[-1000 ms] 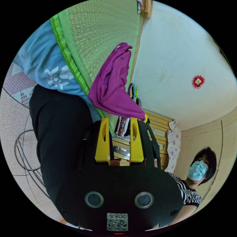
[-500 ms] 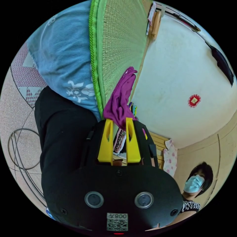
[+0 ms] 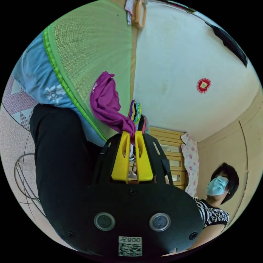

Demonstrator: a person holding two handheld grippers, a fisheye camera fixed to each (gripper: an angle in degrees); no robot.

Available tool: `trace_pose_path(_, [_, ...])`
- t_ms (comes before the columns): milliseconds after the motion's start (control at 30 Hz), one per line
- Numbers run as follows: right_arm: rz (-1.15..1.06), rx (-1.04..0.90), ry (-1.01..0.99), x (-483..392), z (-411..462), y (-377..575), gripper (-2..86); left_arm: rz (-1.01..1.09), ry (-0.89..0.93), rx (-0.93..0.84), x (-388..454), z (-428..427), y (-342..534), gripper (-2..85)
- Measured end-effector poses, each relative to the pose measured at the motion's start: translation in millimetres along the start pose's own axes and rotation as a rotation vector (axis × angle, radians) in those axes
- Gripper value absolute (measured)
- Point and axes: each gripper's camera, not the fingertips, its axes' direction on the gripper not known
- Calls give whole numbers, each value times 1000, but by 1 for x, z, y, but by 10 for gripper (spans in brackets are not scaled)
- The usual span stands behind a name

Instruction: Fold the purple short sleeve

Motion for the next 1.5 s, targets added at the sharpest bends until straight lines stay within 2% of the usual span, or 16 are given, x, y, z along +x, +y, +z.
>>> trace_pose_path(500, [-214, 186, -114, -30, -225, 112, 20, 291, 95, -200, 65, 111, 106, 32])
trace_pose_path(867, [-264, 387, -73, -3, -419, 157, 20, 334, 58, -435, 79, 280, 144, 31])
trace_pose_path(1033, [-220, 452, -31, 27, -514, 130, 20, 343, 15, -499, 83, 379, 135, 32])
trace_pose_path(1200, [-251, 513, 26, 27, -638, 45, 21, 410, 3, -504, 111, 496, 110, 32])
trace_pose_path(1400, [-360, 569, 100, -9, -790, -53, 21, 600, 32, -473, 179, 641, 90, 33])
trace_pose_path(1500, [-392, 627, 142, -13, -864, -68, 22, 685, 50, -500, 203, 710, 96, 33])
